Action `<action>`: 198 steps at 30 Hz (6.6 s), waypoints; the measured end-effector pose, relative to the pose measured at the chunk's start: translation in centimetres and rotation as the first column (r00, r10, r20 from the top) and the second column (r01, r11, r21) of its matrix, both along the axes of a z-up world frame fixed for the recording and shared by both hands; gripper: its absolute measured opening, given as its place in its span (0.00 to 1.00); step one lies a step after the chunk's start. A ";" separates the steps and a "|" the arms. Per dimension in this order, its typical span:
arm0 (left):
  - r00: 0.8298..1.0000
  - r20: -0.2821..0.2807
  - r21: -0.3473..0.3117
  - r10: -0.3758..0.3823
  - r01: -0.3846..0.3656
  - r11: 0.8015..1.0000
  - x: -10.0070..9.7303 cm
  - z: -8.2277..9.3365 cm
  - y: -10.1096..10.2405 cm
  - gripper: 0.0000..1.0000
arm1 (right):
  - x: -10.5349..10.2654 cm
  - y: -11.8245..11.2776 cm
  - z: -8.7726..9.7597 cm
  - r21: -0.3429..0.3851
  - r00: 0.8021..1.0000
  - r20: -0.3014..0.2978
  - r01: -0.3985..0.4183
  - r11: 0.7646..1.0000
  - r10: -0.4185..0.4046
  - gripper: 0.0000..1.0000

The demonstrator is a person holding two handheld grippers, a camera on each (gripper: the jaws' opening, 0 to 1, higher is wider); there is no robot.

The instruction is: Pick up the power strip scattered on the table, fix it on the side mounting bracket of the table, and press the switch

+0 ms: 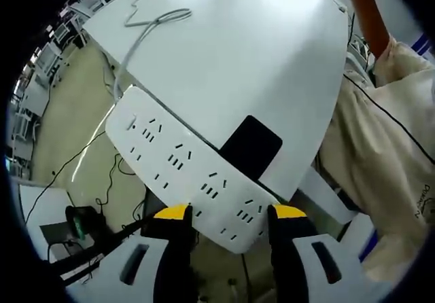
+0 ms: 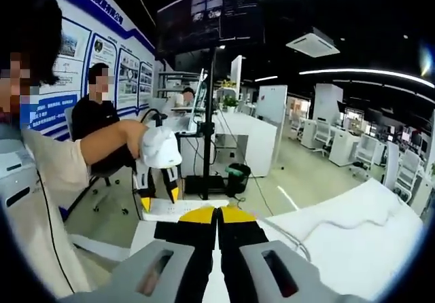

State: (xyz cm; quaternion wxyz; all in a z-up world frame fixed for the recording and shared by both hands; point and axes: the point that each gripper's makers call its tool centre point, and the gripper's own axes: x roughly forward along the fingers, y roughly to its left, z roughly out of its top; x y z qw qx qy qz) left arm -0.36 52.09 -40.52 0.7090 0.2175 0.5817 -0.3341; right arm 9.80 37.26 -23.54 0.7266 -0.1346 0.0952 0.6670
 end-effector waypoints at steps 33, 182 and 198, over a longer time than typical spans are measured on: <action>1.000 0.011 -0.008 -0.004 0.004 1.000 -0.2 0.1 -0.1 0.49 | 1.9 6.2 -5.8 -0.250 0.996 -0.085 -0.031 0.968 0.011 0.00; 0.998 -0.011 0.002 -0.055 0.055 0.998 -0.1 -0.1 -0.5 0.49 | 3.2 17.7 -17.5 -0.775 0.982 -0.191 -0.143 0.616 -0.012 0.00; 0.999 0.006 -0.012 -0.048 0.048 0.999 0.1 0.0 -0.3 0.50 | 2.5 18.1 -16.2 -0.685 0.975 -0.220 -0.175 0.707 0.028 0.00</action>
